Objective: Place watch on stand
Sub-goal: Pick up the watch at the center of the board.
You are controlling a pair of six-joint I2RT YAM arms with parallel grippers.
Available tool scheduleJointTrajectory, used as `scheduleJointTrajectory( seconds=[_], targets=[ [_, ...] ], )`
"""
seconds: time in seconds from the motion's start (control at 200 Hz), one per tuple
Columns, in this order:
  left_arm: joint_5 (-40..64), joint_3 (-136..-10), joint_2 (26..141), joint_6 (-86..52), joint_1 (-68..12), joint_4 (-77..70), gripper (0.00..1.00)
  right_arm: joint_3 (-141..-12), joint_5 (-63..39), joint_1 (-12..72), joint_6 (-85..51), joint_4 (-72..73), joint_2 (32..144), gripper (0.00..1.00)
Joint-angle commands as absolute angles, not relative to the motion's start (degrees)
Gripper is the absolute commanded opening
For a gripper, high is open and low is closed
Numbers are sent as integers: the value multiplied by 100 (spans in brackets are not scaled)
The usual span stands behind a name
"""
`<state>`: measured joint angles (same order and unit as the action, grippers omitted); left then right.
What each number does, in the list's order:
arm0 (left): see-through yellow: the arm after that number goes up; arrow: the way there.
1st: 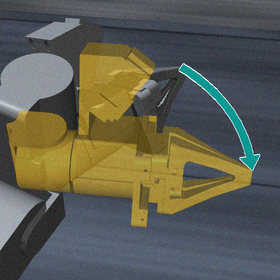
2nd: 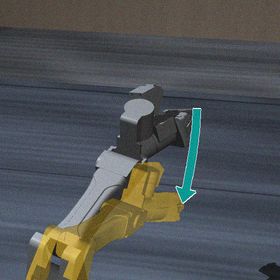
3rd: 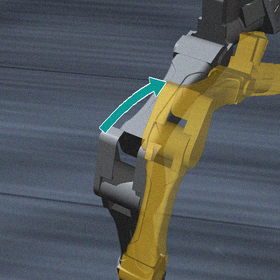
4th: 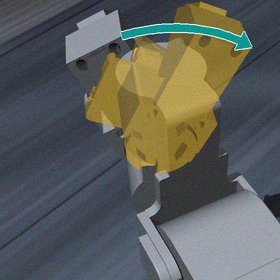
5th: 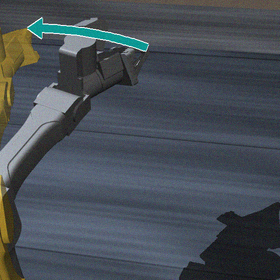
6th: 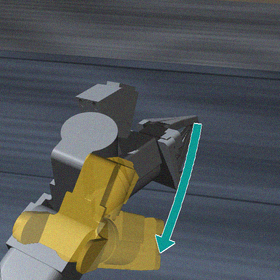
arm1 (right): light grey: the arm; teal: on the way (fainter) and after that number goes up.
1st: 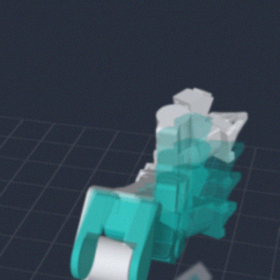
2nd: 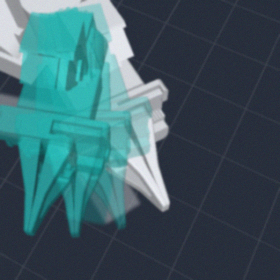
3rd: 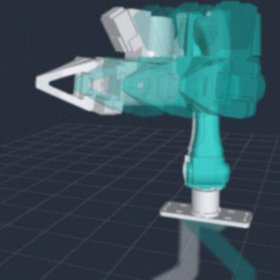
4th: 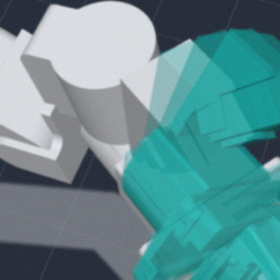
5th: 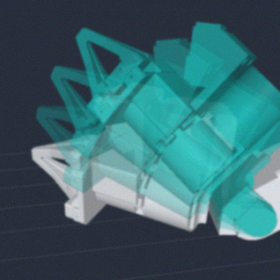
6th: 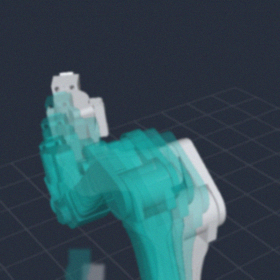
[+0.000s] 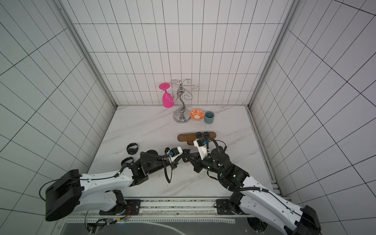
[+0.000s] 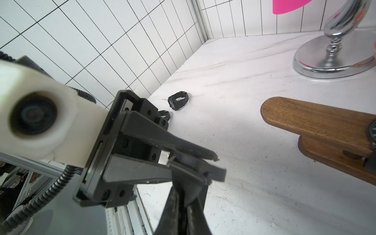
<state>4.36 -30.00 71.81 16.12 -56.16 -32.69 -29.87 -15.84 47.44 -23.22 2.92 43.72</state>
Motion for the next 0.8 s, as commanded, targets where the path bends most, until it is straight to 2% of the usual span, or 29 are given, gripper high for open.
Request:
scheduleJointTrajectory(
  seconds=[0.0,0.065,0.15,0.435,0.595,0.8],
  targets=[
    [301,-3148,7208,1429,-5616,-3243,32,-3155,-1600,4808,-2234,494,4333,2],
    [185,-3106,7168,1270,-5596,-3241,42,-3147,-1553,4816,-2207,508,4309,2],
    [205,-3044,7096,1035,-5524,-3204,46,-3133,-1465,4825,-2168,518,4254,2],
    [616,-2925,6945,398,-5440,-2988,49,-2956,-1065,4908,-1857,792,4107,3],
    [755,-2984,7059,319,-5437,-2951,43,-2830,-894,5017,-1737,1068,4052,4],
    [552,-3124,7071,277,-5430,-2856,21,-2796,-696,5133,-1610,1071,4074,4]
  ],
)
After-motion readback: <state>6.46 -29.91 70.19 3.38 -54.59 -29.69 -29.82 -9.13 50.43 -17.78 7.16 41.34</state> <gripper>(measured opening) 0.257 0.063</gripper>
